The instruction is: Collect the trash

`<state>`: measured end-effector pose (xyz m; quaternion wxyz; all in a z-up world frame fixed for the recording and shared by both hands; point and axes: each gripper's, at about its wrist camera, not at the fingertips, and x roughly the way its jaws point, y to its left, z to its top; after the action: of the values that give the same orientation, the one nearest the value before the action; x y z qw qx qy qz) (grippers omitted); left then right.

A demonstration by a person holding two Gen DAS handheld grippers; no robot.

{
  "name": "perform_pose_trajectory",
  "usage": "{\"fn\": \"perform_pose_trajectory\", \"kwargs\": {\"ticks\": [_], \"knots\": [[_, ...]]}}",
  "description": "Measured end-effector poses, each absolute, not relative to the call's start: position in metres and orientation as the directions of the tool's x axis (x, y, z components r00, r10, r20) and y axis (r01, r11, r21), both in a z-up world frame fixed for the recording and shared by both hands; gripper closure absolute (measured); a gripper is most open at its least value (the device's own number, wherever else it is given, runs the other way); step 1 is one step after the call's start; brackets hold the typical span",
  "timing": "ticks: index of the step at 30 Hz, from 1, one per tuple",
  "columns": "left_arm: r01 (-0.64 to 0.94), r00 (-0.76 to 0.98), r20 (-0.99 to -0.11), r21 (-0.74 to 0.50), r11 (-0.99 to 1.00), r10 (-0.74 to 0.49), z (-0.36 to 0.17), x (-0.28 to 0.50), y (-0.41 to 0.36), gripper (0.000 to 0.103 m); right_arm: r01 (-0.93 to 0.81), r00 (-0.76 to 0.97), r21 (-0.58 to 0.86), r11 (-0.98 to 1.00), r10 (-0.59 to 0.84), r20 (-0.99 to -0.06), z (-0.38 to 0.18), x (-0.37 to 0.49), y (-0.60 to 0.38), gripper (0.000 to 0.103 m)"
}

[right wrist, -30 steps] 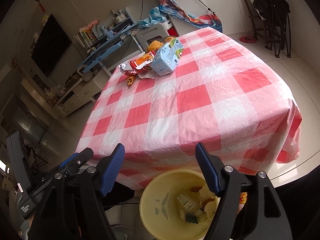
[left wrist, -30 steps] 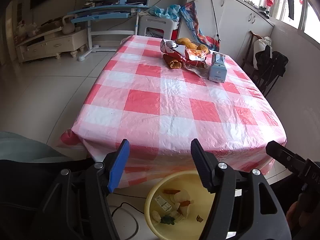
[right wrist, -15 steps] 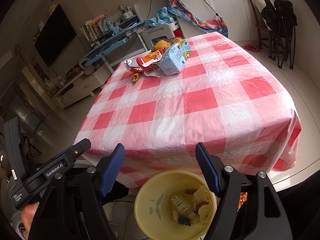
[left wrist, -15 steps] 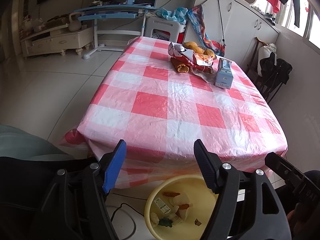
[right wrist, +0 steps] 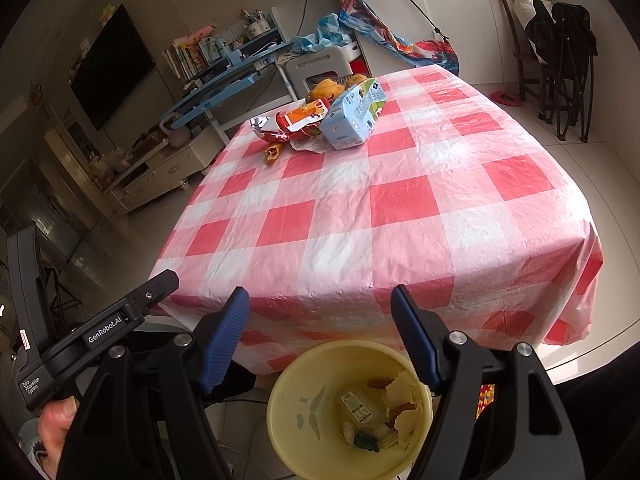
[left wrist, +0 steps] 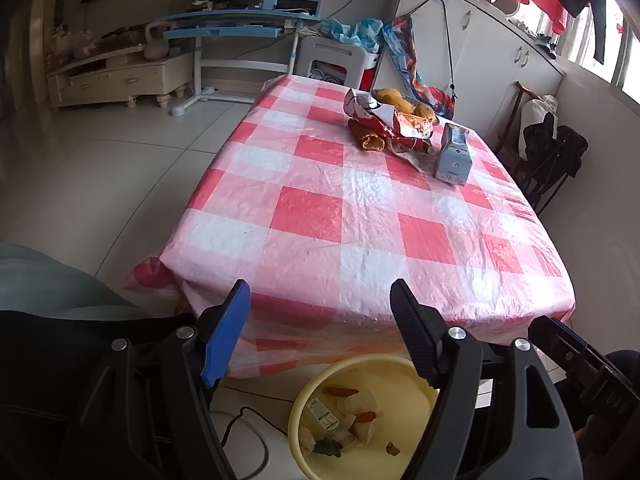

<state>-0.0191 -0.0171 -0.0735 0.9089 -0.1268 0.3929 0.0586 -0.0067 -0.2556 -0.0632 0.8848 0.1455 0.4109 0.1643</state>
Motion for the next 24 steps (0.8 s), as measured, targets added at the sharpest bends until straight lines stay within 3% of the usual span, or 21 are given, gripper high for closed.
{"fn": "perform_pose_trajectory", "kwargs": {"ticks": [24], "knots": [[-0.224, 0.691, -0.723, -0.198, 0.954, 0.012, -0.0722, -0.0192, -0.0142, 0.032, -0.172, 0.614, 0.382, 0.908, 0.402, -0.68, -0.0623, -0.0056, -0.2562, 0.031]]}}
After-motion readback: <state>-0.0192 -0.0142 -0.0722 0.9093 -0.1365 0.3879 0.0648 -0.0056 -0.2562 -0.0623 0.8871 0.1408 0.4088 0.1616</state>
